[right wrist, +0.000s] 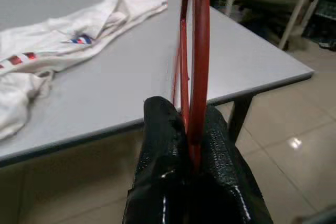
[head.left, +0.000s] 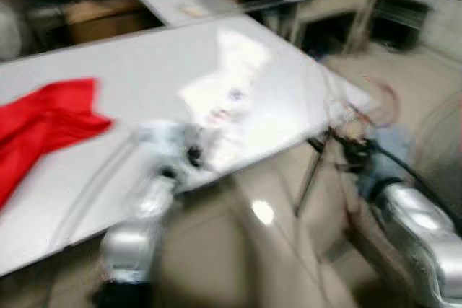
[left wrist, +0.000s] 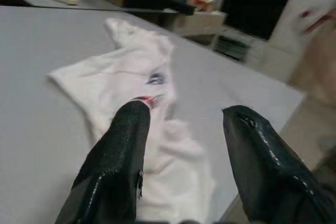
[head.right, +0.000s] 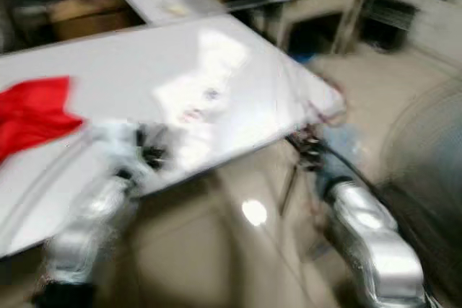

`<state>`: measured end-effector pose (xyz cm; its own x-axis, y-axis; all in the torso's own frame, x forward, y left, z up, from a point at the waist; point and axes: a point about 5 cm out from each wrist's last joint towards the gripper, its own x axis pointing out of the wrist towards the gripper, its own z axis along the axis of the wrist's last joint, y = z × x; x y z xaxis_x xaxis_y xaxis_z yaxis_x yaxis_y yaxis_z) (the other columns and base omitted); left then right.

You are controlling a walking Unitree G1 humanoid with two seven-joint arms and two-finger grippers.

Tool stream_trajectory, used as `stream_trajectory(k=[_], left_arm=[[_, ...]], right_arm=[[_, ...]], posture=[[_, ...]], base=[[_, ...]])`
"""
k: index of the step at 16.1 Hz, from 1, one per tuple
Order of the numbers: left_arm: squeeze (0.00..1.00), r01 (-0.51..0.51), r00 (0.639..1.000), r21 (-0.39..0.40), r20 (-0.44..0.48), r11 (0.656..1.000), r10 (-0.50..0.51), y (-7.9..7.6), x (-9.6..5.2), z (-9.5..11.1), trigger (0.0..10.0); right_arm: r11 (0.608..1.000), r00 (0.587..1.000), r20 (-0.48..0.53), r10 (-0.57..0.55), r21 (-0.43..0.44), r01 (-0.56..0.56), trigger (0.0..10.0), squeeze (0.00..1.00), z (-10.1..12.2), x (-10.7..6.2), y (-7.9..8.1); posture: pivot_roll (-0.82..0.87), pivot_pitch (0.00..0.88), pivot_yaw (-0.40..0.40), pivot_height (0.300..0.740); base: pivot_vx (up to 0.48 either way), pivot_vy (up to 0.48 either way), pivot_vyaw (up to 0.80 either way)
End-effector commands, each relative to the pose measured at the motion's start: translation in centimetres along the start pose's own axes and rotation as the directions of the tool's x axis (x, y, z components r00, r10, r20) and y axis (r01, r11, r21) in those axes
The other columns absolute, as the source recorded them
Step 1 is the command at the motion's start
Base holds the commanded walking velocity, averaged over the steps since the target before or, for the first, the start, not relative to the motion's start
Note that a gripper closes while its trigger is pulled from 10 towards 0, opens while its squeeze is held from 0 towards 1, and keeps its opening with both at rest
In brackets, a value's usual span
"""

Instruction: Hang hanger

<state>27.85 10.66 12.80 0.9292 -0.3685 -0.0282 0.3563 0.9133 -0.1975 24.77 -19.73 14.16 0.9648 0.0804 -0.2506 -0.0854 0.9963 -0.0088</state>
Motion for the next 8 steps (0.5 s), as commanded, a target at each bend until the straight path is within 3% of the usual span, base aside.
stream_trajectory(k=[1, 3, 8], left_arm=[[0.0, -0.063, 0.998, 0.038, -0.009, 0.997, 0.063, 2.0, -0.9, 0.0, 10.0], [0.0, -0.031, 0.998, 0.072, -0.047, 0.997, 0.035, 1.8, -1.0, -0.6, 10.0], [0.0, 0.004, 0.994, 0.144, -0.106, 0.99, 0.011, 2.2, -0.6, -1.4, 10.0]], right_arm=[[0.996, 0.994, 0.064, 0.087, 0.002, -0.087, 10.0, 0.0, 1.4, 0.3, 1.9], [0.995, 0.994, 0.054, 0.095, -0.004, -0.095, 10.0, 0.0, 1.2, 0.2, 2.1], [0.996, 0.995, 0.044, 0.084, -0.018, -0.084, 10.0, 0.0, 0.8, 0.1, 1.7]], posture=[[-0.14, 0.0, 0.023, 0.74], [-0.15, 0.0, 0.028, 0.74], [-0.16, 0.0, 0.047, 0.74]], base=[[0.412, 0.0, -0.43], [0.366, 0.0, 0.0], [0.0, 0.0, 0.0]])
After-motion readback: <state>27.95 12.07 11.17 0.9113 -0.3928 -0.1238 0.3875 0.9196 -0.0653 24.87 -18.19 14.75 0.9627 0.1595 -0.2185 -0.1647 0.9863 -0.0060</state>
